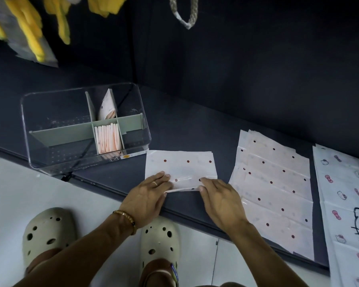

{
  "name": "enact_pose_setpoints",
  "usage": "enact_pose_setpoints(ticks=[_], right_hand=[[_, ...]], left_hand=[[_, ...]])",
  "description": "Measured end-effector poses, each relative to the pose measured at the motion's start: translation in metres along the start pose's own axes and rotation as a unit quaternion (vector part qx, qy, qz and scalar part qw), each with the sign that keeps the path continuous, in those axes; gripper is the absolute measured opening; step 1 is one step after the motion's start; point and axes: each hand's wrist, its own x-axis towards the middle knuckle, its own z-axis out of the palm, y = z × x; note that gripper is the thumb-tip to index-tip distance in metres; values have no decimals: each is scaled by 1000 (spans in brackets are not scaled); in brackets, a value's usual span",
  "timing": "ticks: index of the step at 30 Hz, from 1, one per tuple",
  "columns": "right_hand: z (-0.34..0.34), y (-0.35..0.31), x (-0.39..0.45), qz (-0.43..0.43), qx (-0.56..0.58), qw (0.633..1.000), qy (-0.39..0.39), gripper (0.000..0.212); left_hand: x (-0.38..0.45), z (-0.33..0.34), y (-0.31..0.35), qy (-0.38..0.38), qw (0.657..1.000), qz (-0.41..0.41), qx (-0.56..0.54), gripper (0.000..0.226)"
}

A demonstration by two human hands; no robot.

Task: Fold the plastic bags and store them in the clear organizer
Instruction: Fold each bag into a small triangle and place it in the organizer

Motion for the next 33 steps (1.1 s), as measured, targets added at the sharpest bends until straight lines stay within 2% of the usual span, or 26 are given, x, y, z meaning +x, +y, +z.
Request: enact_pose_setpoints(ticks=[2, 3, 6, 8, 11, 15, 18, 20, 27, 29, 31, 33], right_hand=[[-4, 6, 5, 13, 36, 998, -45, 45], [-5, 10, 7, 22, 62, 996, -63, 44], [-7, 19, 14, 105, 176, 977, -64, 11], [-9, 23, 22, 170, 225, 957, -65, 8], [-12, 29, 33, 234, 270, 927, -111, 6], [-7, 28, 39, 274, 292, 911, -97, 16], [-2, 25, 45, 286, 251, 922, -77, 36], [-1, 24, 49, 298, 227, 924, -78, 36], [3, 21, 54, 335, 223, 913, -66, 30], [3, 21, 56, 342, 216, 912, -73, 30], [3, 20, 57, 340, 203, 915, -82, 30], [3, 20, 58, 338, 195, 917, -88, 29]], left_hand=[[4, -9, 1, 20, 999, -29, -26, 41], [8, -15, 1, 24, 998, -42, -37, 38], [18, -33, -3, 1, 995, -64, -72, 23], [21, -39, -8, 14, 992, -87, -85, 23], [20, -42, -17, 44, 982, -170, -65, 33], [21, -39, -20, 50, 966, -249, -40, 32], [26, -35, -17, 58, 955, -291, -6, 22], [29, -33, -16, 66, 951, -303, 10, 21], [41, -28, -17, 47, 945, -314, 81, 26], [42, -26, -16, 63, 945, -308, 92, 26], [37, -26, -14, 123, 951, -269, 96, 21], [31, -22, -11, 182, 964, -159, 112, 20]])
